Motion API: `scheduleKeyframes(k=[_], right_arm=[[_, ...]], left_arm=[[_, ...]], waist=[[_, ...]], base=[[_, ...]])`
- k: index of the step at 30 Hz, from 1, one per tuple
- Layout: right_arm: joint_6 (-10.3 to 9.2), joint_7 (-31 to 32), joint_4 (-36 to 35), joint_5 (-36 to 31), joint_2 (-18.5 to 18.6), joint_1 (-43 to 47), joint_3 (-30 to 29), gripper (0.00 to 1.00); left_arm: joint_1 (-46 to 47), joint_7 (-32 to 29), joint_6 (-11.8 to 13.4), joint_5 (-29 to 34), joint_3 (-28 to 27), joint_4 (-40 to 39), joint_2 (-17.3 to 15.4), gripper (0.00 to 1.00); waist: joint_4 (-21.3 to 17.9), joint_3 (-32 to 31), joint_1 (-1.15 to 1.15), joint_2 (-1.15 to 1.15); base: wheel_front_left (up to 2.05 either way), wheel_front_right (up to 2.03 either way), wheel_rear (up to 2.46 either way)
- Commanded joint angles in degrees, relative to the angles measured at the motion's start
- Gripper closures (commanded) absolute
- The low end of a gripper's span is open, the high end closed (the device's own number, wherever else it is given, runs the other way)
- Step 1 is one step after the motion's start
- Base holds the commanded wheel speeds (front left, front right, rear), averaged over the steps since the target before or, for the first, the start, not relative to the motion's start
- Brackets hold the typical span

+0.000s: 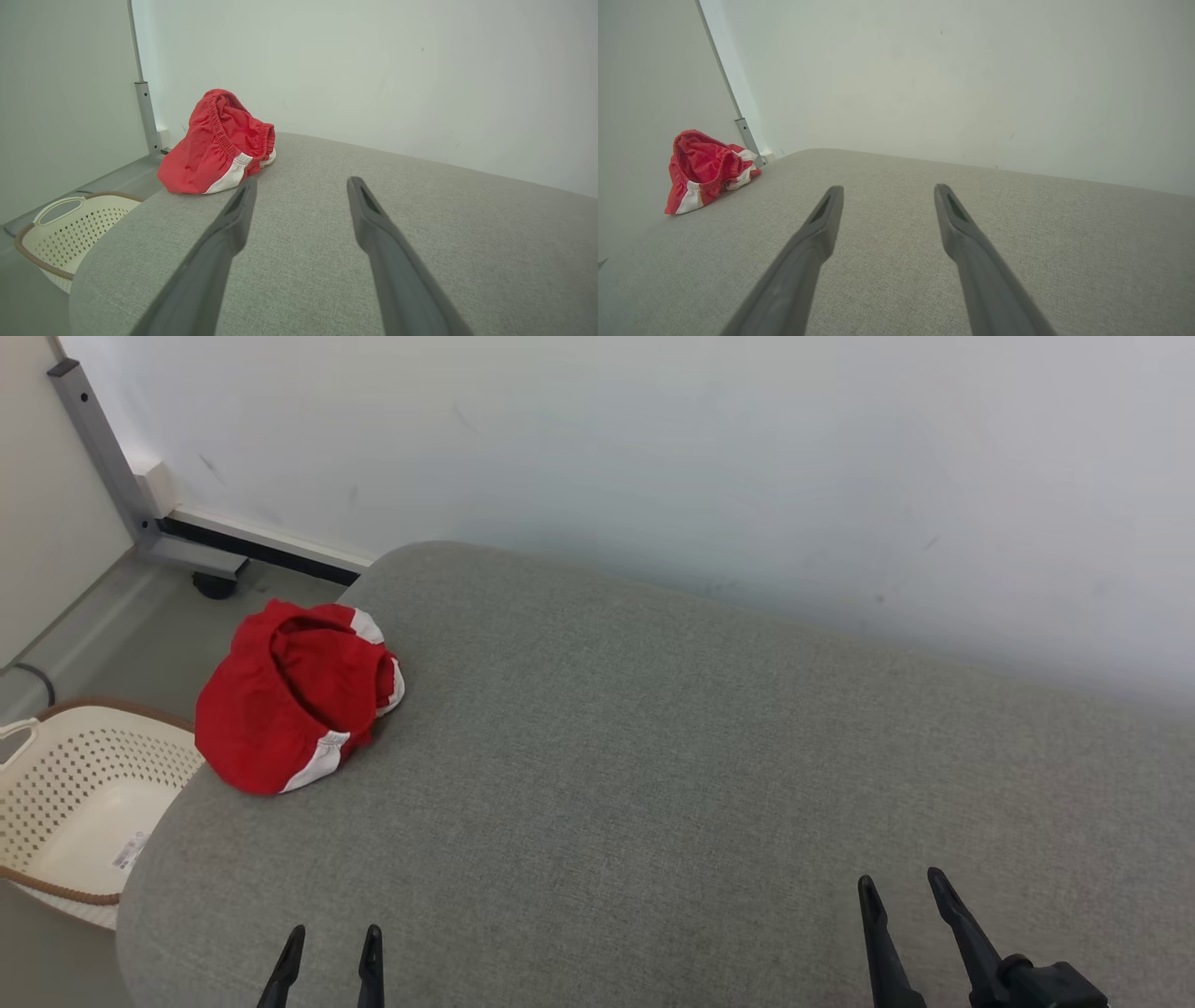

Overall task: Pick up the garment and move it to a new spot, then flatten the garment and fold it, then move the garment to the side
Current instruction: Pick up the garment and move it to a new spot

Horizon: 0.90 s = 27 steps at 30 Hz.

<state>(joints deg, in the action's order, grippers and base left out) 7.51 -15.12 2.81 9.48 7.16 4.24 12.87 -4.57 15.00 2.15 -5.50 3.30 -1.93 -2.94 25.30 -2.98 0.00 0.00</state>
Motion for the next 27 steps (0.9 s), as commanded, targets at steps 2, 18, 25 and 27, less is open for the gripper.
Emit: scheduleKeyframes(k=[2, 18, 25, 27], right_arm=[[-0.03, -0.04, -0.11, 0.12, 0.76, 0.01, 0.32, 0.0], [-0.03, -0.04, -0.29, -0.85, 6.36, -3.09, 2.31, 0.0], [-0.03, -0.03, -0.48, -0.78, 11.48, -8.46, 3.55, 0.0], [-0.03, -0.04, -0.59, -0.74, 12.62, -9.71, 3.7, 0.0]], left_arm=[[0.27, 0.25, 0.46, -0.8, 0.19, -0.38, 0.02, 0.0], [11.13, 0.25, 1.07, -6.5, -3.87, 1.2, 0.03, 0.0], [26.82, 0.24, 0.27, -7.3, -8.59, 9.1, -0.06, 0.0], [31.4, 0.25, -0.14, -7.14, -10.3, 12.12, -0.81, 0.0]], waist=[[0.71, 0.66, 0.0, 0.0], [-0.36, 10.77, 0.0, 0.0], [-1.83, 18.87, 0.0, 0.0], [-2.25, 20.67, 0.0, 0.0]], base=[[0.0, 0.0, 0.0], [0.0, 0.0, 0.0], [0.0, 0.0, 0.0], [0.0, 0.0, 0.0]])
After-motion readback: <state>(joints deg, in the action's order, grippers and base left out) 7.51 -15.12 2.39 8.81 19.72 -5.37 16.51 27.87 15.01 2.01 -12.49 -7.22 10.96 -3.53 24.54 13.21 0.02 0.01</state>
